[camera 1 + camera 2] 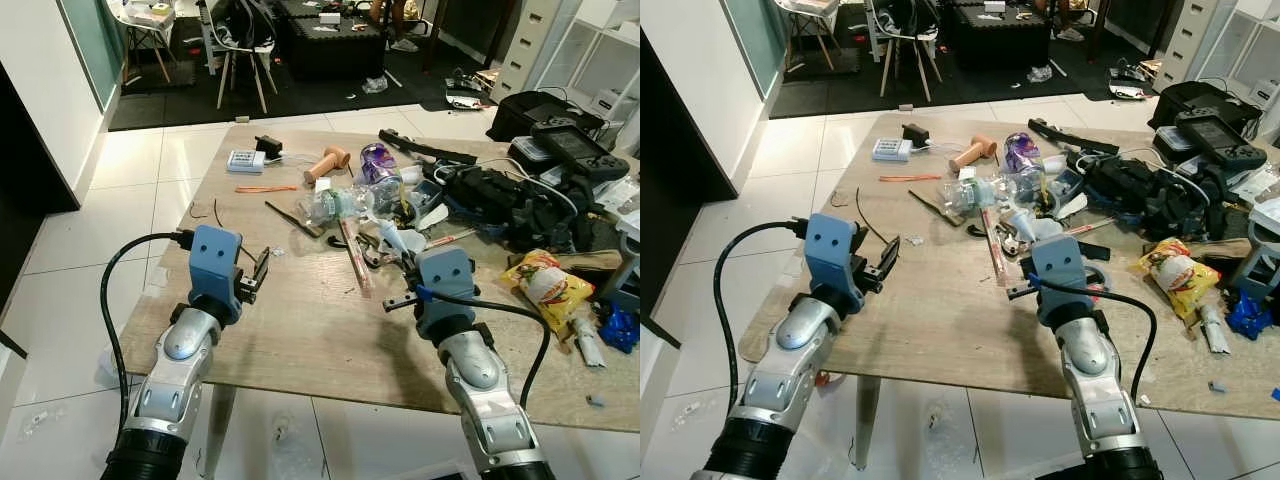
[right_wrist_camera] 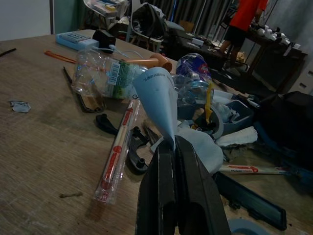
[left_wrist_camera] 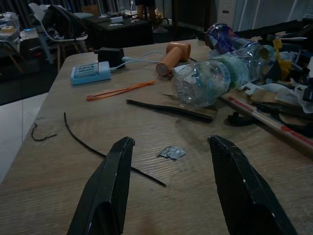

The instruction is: Picking trash to rubbish bin

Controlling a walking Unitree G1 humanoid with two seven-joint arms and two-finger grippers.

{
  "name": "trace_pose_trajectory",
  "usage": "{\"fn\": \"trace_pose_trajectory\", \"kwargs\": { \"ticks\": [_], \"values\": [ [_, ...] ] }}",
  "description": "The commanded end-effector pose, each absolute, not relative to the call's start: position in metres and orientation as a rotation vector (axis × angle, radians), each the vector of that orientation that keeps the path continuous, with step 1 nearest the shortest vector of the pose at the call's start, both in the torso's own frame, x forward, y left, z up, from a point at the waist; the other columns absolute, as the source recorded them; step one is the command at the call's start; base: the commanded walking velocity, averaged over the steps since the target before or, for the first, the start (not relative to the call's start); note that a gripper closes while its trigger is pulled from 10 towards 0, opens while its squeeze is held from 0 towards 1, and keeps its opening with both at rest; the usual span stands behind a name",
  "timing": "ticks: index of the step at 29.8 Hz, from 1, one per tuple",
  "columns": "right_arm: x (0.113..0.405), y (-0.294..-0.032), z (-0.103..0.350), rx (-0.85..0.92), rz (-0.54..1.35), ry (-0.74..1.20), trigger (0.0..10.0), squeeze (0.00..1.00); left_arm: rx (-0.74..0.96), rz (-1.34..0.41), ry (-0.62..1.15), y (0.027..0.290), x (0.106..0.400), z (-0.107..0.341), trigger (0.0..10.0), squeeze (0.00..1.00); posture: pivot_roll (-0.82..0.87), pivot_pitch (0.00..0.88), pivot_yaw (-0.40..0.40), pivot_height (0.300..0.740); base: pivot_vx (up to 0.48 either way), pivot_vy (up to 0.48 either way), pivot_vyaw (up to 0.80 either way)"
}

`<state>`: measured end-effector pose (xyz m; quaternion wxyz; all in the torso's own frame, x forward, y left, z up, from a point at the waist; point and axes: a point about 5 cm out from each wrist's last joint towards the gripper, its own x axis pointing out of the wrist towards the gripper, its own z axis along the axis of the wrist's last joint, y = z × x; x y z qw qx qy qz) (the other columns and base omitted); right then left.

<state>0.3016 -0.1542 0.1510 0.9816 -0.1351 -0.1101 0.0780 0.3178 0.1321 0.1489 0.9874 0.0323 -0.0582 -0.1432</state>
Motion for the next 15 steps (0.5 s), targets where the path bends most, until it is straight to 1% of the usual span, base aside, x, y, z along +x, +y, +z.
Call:
{"fn": "trace_pose_trajectory", "kwargs": {
  "ticks": [1, 15],
  "values": [
    [0.2999, -0.1546, 0.1510, -0.265, 0.153, -0.220, 10.0, 0.00, 0.063, -0.300, -0.100, 0.1287, 0.3158, 0.1456, 10.0, 0.00, -0.11, 0.094, 0.002, 0.740, 0.000, 0.000, -0.80],
    [0.3011, -0.1533, 0.1517, -0.278, 0.165, -0.225, 10.0, 0.00, 0.061, -0.300, -0.112, 0.1295, 0.3155, 0.1468, 10.0, 0.00, -0.11, 0.075, -0.007, 0.740, 0.000, 0.000, -0.80]
  ]
}}
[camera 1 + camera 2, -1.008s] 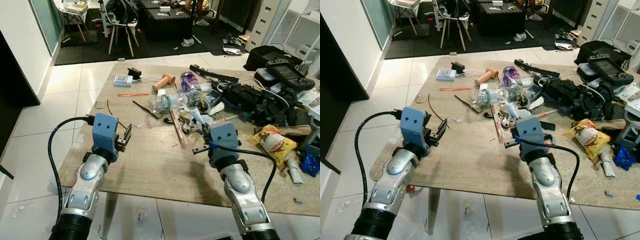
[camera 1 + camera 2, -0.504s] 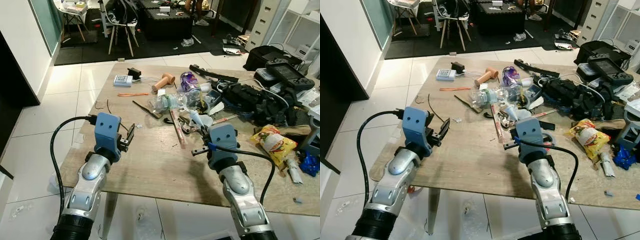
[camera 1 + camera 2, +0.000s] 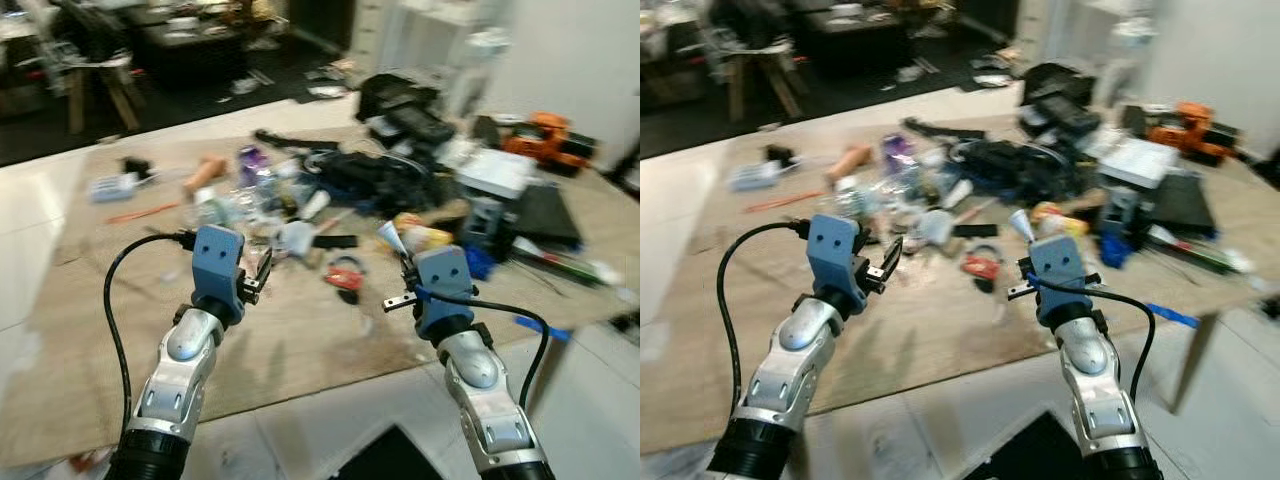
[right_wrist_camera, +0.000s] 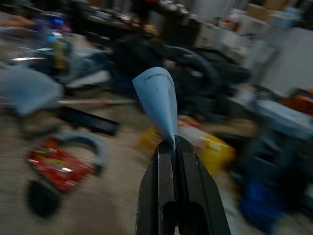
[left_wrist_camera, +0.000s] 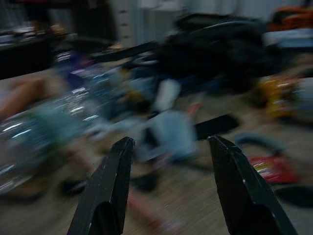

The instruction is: Picking trash to rubbish bin

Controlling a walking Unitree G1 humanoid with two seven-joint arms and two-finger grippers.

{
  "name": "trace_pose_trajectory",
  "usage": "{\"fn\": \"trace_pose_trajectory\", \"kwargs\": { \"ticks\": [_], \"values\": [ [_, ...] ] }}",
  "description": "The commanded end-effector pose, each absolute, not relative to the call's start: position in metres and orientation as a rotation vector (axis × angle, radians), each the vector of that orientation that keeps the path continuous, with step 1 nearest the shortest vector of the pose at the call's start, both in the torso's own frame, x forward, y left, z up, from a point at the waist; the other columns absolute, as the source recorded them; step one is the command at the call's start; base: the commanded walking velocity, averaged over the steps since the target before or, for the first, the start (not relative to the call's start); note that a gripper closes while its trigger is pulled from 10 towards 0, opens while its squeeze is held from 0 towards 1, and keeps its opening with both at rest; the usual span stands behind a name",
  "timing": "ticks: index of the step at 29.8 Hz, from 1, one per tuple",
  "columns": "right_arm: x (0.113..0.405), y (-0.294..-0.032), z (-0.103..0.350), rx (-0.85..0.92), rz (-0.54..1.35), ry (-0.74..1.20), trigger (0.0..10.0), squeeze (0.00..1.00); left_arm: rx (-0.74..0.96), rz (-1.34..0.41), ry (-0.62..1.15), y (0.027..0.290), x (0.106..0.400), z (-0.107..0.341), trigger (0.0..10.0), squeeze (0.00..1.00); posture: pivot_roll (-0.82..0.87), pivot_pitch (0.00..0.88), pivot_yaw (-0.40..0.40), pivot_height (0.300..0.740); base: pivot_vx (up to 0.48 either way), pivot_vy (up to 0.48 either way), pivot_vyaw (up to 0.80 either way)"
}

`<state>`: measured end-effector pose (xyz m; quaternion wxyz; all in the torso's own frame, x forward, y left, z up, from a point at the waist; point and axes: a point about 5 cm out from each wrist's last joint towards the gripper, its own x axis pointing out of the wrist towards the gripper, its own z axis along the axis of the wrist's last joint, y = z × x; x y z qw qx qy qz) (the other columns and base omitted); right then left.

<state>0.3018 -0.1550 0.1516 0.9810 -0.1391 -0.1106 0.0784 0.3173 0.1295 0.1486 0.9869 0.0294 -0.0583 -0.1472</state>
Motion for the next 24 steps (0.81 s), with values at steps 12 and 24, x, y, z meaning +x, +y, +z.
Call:
{"fn": "trace_pose_trajectory", "kwargs": {
  "ticks": [12, 24],
  "values": [
    [0.3028, -0.1516, 0.1525, -0.278, 0.176, -0.229, 10.0, 0.00, 0.063, -0.294, -0.120, 0.1299, 0.3162, 0.1476, 10.0, 0.00, -0.11, 0.066, -0.013, 0.740, 0.000, 0.000, -0.80],
    [0.3038, -0.1505, 0.1532, -0.280, 0.183, -0.230, 10.0, 0.00, 0.066, -0.290, -0.123, 0.1307, 0.3168, 0.1483, 10.0, 0.00, -0.11, 0.070, -0.014, 0.740, 0.000, 0.000, -0.80]
  ]
}}
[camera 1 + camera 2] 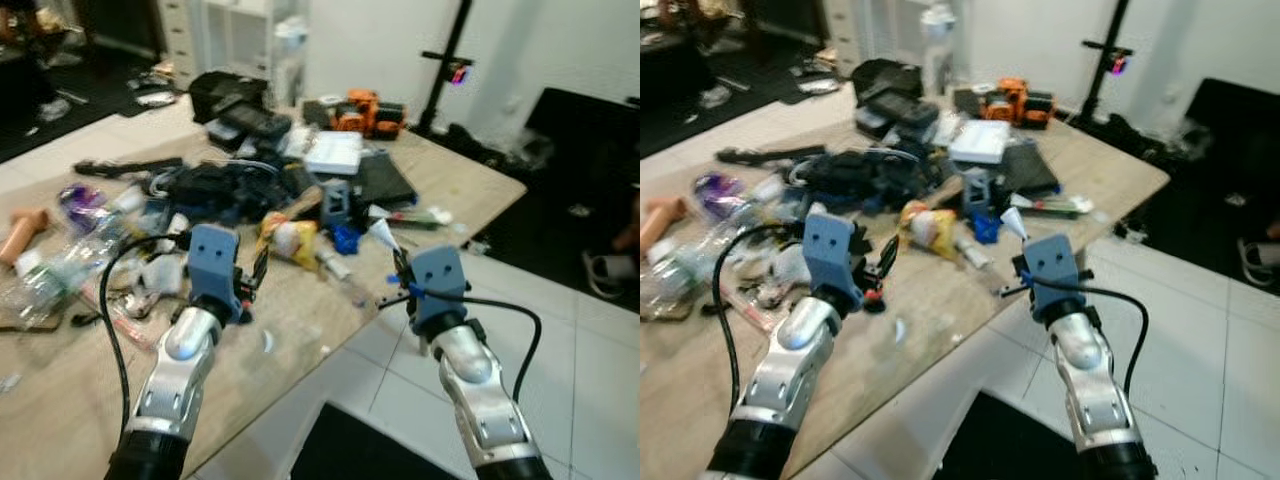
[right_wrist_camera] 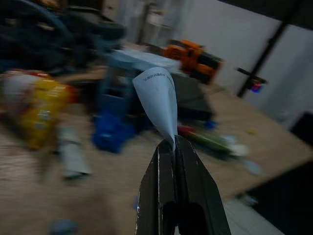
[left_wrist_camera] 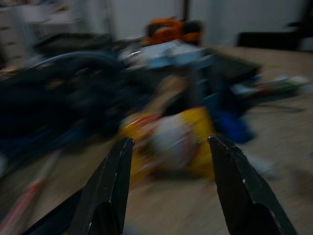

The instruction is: Picking trash to rubbish bin

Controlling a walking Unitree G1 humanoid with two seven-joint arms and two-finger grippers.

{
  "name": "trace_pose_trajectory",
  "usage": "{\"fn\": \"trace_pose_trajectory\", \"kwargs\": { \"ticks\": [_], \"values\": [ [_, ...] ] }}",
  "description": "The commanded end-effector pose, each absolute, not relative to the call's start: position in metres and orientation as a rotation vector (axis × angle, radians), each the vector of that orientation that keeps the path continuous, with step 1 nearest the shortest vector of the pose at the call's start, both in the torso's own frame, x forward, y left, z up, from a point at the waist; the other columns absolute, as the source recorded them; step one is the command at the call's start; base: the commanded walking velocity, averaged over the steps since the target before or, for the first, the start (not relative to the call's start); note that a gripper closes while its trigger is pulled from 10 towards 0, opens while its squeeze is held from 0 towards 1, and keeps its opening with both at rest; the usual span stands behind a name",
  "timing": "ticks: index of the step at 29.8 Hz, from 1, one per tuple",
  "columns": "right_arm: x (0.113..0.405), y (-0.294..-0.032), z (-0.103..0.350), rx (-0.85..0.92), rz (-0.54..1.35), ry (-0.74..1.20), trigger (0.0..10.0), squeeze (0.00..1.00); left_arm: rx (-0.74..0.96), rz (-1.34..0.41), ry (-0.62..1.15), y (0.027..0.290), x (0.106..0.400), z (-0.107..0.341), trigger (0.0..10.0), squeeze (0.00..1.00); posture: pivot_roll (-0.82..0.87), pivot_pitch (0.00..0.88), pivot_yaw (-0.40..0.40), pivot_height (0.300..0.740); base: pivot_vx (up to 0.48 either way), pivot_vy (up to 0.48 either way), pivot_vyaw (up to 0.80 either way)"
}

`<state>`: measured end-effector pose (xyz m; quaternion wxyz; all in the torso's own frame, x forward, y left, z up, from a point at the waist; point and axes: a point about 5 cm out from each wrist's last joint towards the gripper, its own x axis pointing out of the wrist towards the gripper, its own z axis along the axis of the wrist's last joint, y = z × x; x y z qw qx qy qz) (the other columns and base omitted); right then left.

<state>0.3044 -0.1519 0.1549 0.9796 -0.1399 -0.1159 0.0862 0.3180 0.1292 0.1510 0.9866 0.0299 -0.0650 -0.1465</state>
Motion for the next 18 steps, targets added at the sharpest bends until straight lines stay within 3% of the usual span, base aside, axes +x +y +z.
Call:
{"fn": "trace_pose_trajectory", "kwargs": {
  "ticks": [1, 18],
  "values": [
    [0.3039, -0.1505, 0.1533, -0.280, 0.184, -0.230, 10.0, 0.00, 0.067, -0.289, -0.123, 0.1309, 0.3167, 0.1483, 10.0, 0.00, -0.11, 0.072, -0.015, 0.740, 0.000, 0.000, -0.80],
    [0.3054, -0.1495, 0.1536, -0.284, 0.193, -0.227, 10.0, 0.00, 0.068, -0.277, -0.126, 0.1333, 0.3162, 0.1487, 10.0, 0.00, -0.10, 0.083, -0.020, 0.740, 0.000, 0.000, -0.80]
  ]
}}
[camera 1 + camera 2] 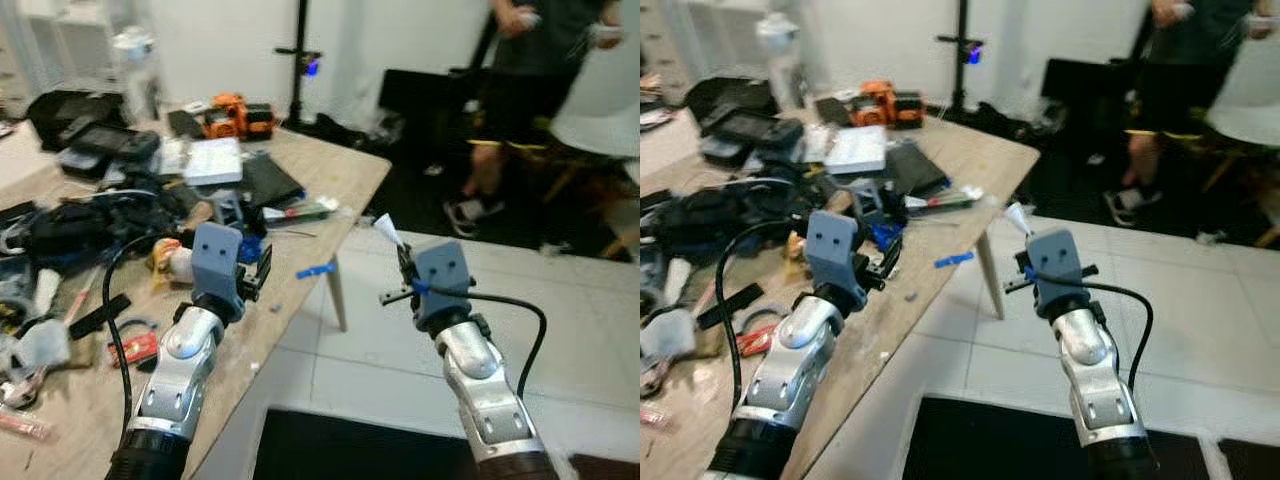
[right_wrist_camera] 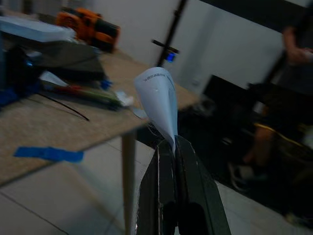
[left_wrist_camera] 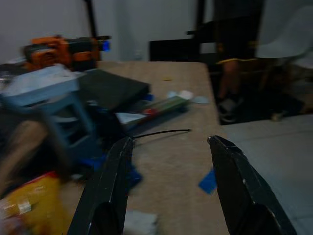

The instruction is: Picking trash to rubbish bin

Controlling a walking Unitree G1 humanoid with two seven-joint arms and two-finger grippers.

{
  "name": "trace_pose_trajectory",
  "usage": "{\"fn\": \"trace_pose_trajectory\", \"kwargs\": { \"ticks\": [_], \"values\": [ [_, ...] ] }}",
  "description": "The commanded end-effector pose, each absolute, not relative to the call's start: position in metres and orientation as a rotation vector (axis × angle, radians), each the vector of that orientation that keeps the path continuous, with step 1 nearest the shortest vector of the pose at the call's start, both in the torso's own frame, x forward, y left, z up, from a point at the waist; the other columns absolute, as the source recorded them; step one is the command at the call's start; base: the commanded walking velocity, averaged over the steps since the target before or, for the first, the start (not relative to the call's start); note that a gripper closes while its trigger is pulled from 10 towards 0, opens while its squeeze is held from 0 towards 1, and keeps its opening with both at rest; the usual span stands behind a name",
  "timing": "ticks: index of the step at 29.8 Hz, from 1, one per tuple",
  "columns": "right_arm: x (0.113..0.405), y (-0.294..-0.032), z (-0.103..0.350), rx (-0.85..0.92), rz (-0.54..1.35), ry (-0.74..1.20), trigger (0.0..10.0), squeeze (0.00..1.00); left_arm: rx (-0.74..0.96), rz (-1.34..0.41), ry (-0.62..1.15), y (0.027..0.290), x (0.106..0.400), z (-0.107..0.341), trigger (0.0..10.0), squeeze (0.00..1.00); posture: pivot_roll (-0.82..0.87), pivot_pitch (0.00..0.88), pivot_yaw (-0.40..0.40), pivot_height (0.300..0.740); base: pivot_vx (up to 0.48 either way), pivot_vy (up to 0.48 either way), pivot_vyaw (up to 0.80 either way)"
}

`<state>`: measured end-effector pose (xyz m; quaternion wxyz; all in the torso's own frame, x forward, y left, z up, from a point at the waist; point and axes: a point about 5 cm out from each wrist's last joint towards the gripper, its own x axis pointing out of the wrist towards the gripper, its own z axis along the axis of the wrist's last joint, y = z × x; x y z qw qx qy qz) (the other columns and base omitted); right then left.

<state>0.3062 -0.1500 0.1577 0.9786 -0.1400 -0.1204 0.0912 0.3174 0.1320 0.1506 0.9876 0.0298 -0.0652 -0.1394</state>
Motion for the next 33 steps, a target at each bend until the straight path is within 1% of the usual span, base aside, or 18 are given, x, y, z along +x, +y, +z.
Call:
{"fn": "trace_pose_trajectory", "kwargs": {
  "ticks": [1, 33],
  "values": [
    [0.3056, -0.1494, 0.1537, -0.284, 0.193, -0.227, 10.0, 0.00, 0.068, -0.276, -0.126, 0.1334, 0.3163, 0.1489, 10.0, 0.00, -0.10, 0.083, -0.020, 0.740, 0.000, 0.000, -0.80],
    [0.3068, -0.1470, 0.1537, -0.283, 0.199, -0.224, 10.0, 0.00, 0.067, -0.273, -0.125, 0.1323, 0.3182, 0.1489, 10.0, 0.00, -0.10, 0.093, -0.020, 0.740, 0.000, 0.000, -0.80]
  ]
}}
